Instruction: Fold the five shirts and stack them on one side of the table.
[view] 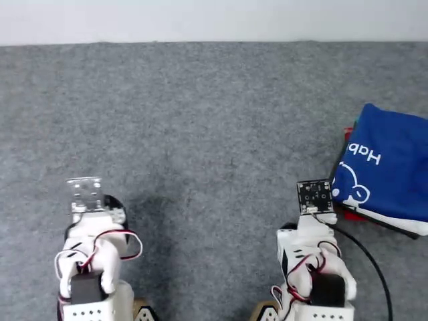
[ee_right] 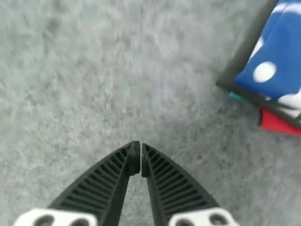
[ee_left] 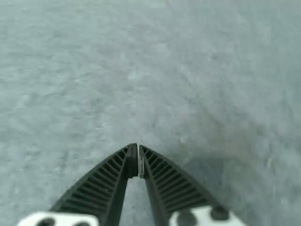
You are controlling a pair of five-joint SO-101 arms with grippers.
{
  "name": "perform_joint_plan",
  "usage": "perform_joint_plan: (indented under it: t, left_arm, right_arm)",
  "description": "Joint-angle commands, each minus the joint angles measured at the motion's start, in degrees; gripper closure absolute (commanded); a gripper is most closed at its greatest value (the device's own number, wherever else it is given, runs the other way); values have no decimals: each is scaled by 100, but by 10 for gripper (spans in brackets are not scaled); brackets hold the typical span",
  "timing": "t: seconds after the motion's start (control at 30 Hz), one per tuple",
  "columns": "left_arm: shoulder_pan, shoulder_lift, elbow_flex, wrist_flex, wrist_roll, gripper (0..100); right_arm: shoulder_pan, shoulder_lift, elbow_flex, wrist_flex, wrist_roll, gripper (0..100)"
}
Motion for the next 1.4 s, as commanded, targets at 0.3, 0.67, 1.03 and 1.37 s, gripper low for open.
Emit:
perform_joint_plan:
  t: [0.3,0.67,1.03,1.37]
  left_arm:
    - [686,-53,312,-141,-105,987]
    - [659,-53,312,308,-457,986]
    - [651,-53,312,967,-132,986]
    - [651,-62,312,967,-70,986]
  right_arm:
    - [4,4,686,-224,-70,990]
    - [13,4,774,-268,-62,990]
    - [-13,4,976,-356,-44,990]
    - [-13,4,976,-356,-44,990]
